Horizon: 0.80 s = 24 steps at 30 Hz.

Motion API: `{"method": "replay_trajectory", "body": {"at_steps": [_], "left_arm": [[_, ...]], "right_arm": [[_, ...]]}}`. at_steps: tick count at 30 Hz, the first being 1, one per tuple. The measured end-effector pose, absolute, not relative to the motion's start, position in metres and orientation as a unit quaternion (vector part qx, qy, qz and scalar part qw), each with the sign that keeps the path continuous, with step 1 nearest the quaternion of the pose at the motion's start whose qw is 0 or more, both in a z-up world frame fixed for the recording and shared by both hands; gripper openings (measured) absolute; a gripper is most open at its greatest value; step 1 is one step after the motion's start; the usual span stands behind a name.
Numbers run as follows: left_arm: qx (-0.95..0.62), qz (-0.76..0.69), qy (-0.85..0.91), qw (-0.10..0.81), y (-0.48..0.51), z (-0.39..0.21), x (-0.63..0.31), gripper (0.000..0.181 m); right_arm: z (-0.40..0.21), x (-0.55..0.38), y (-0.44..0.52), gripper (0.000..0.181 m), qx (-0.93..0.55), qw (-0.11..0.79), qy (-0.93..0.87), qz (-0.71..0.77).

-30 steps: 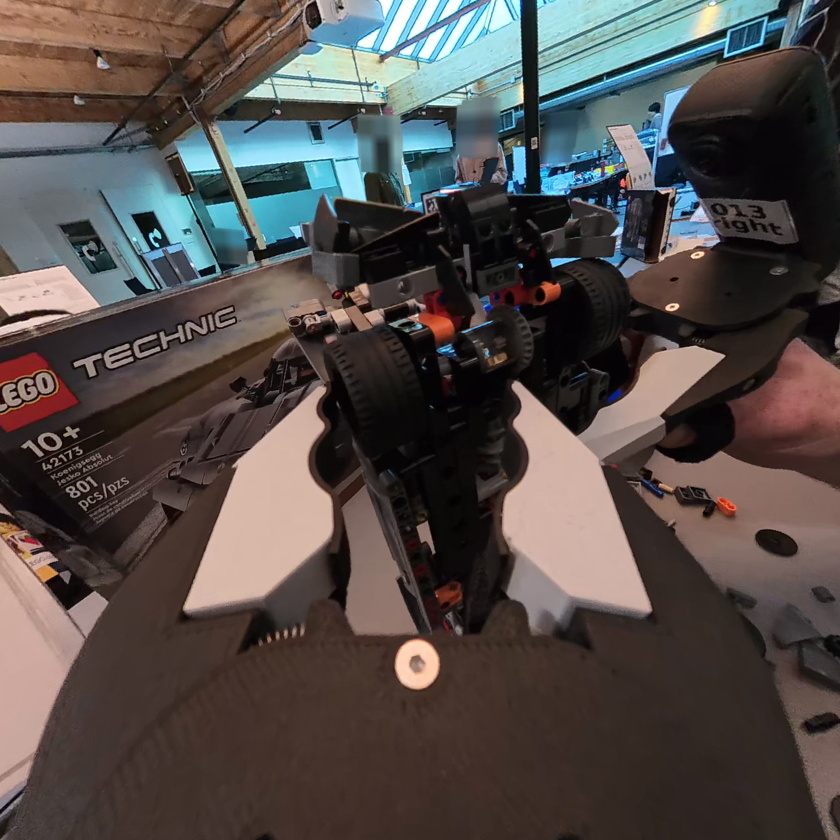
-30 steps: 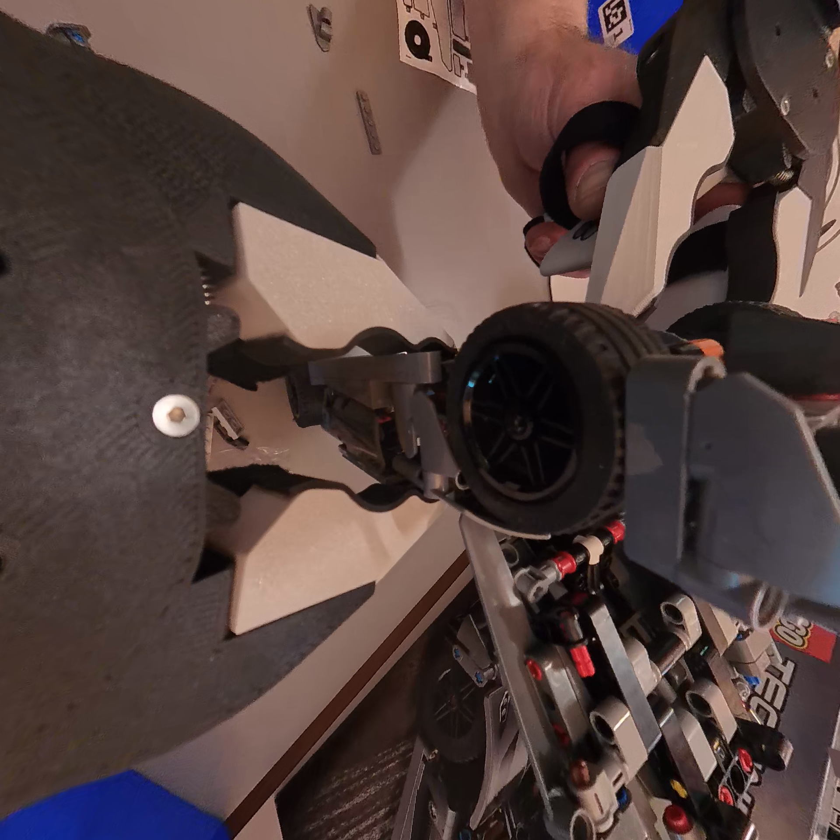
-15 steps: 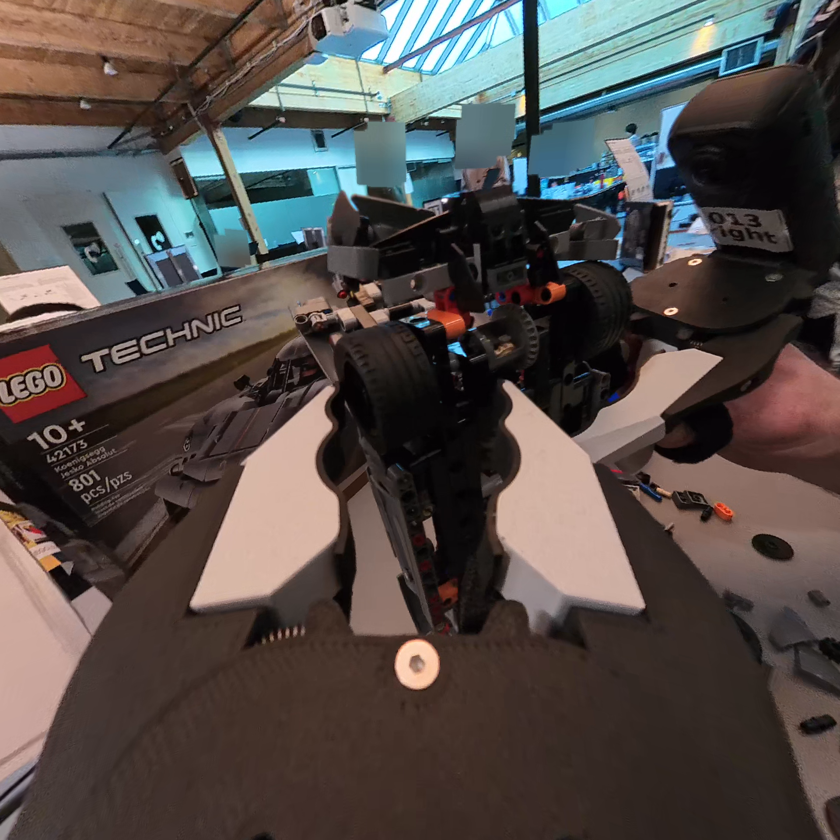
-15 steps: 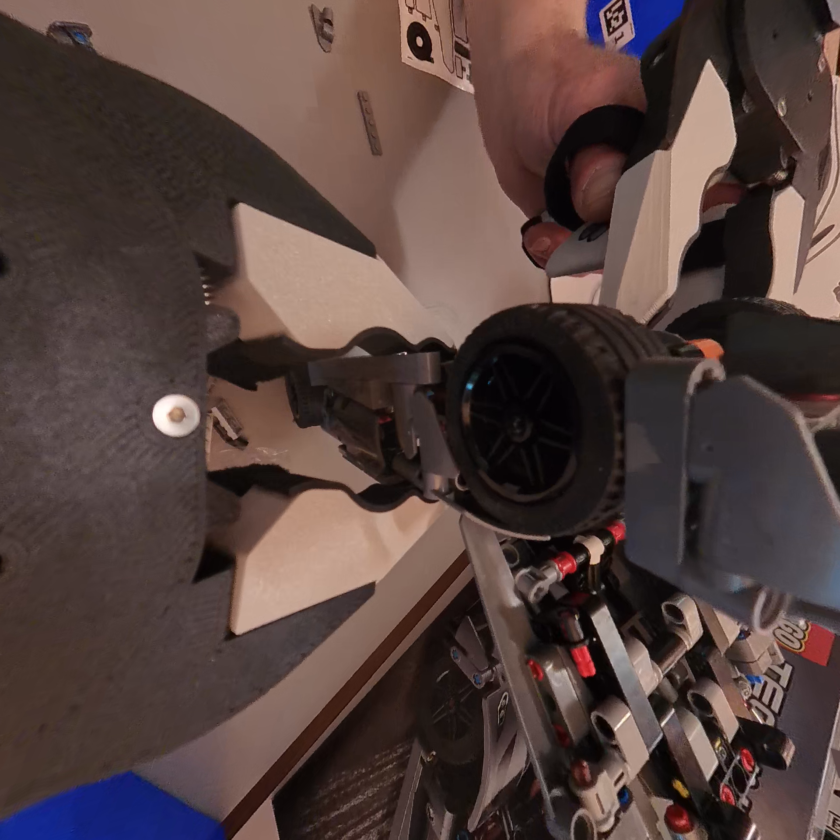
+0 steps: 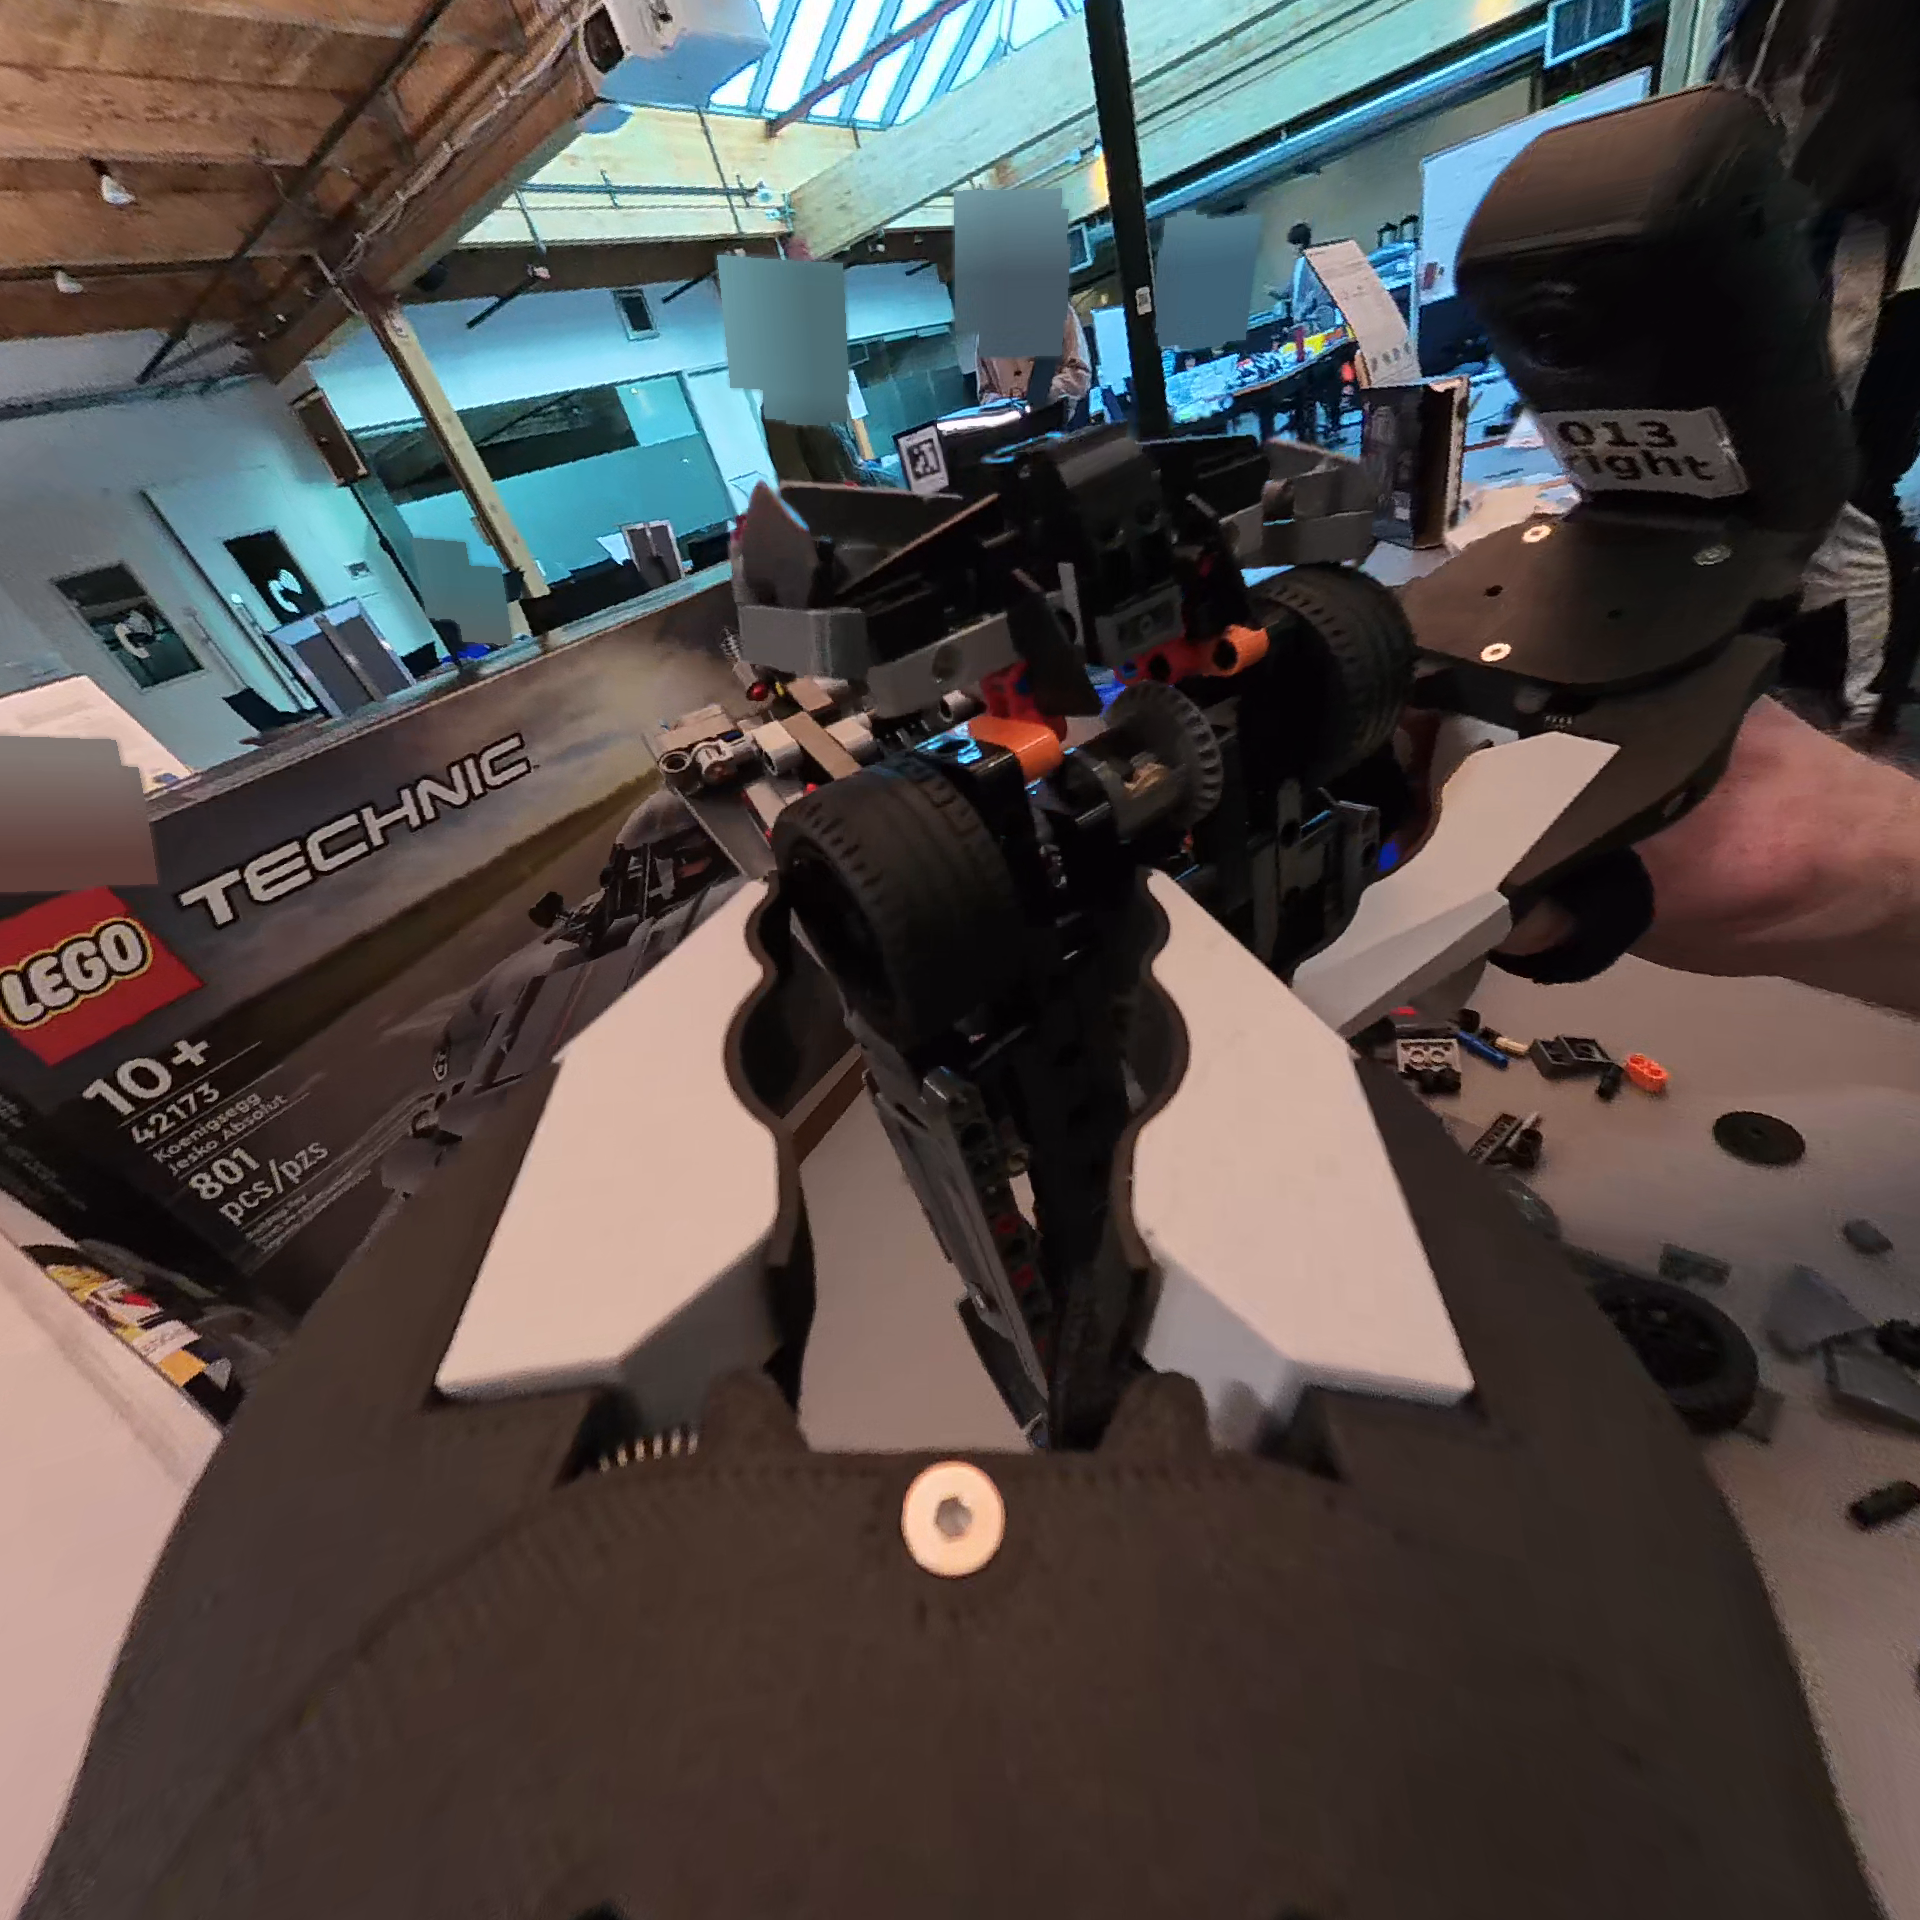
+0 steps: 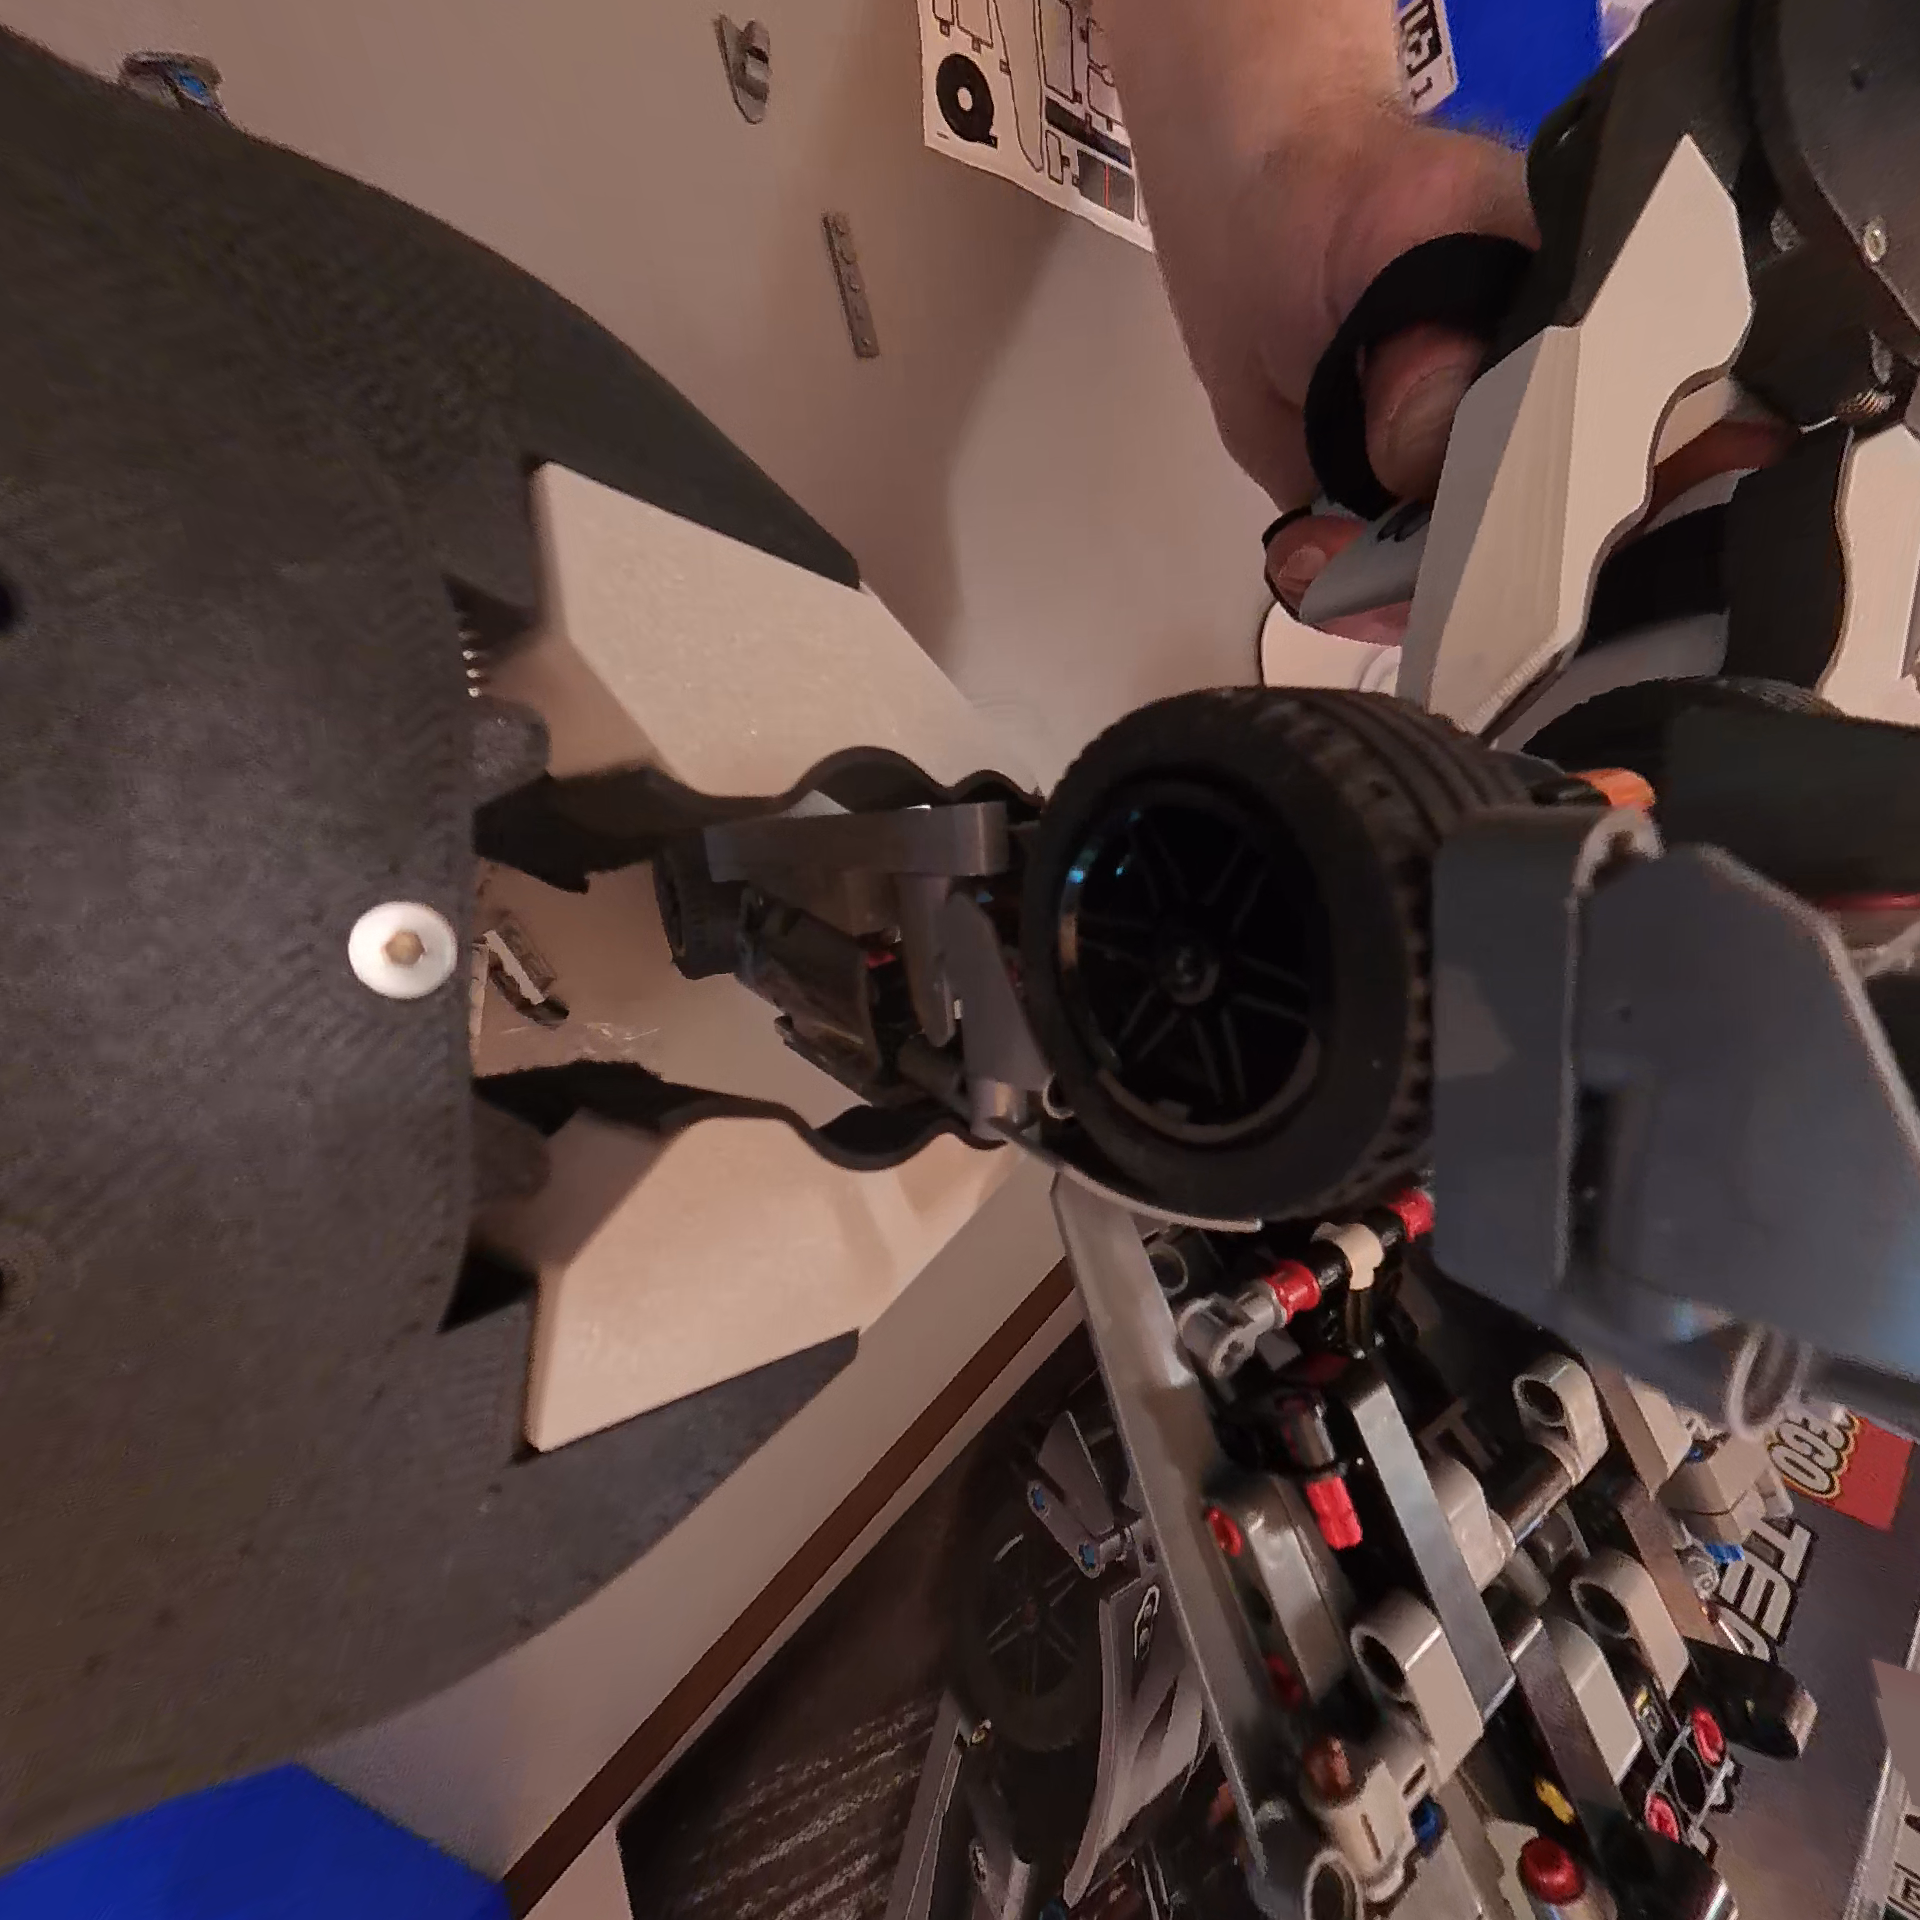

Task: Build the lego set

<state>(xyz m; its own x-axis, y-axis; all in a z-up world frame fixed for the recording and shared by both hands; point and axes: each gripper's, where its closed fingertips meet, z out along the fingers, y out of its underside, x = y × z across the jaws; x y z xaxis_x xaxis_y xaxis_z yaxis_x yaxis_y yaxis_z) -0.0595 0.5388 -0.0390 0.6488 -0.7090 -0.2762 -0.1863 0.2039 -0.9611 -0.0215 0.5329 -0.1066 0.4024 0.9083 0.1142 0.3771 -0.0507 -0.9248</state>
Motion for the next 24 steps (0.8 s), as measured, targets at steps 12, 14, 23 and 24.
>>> {"method": "replay_trajectory", "body": {"at_steps": [12, 14, 23, 24], "left_arm": [[-0.625, -0.185, 0.315, 0.689, 0.543, -0.04, -0.054, 0.062], [-0.625, -0.188, 0.32, 0.687, 0.544, -0.042, -0.053, 0.062], [-0.638, -0.203, 0.371, 0.643, 0.543, -0.05, -0.058, 0.071], [-0.647, -0.205, 0.369, 0.635, 0.544, -0.053, -0.06, 0.074]], "right_arm": [[-0.107, -0.019, 0.535, 0.055, -0.678, 0.502, -0.473, 0.255], [-0.107, -0.019, 0.536, 0.054, -0.68, 0.502, -0.471, 0.253], [-0.107, -0.021, 0.536, 0.055, -0.679, 0.501, -0.468, 0.262], [-0.107, -0.021, 0.537, 0.054, -0.679, 0.502, -0.467, 0.262]]}}
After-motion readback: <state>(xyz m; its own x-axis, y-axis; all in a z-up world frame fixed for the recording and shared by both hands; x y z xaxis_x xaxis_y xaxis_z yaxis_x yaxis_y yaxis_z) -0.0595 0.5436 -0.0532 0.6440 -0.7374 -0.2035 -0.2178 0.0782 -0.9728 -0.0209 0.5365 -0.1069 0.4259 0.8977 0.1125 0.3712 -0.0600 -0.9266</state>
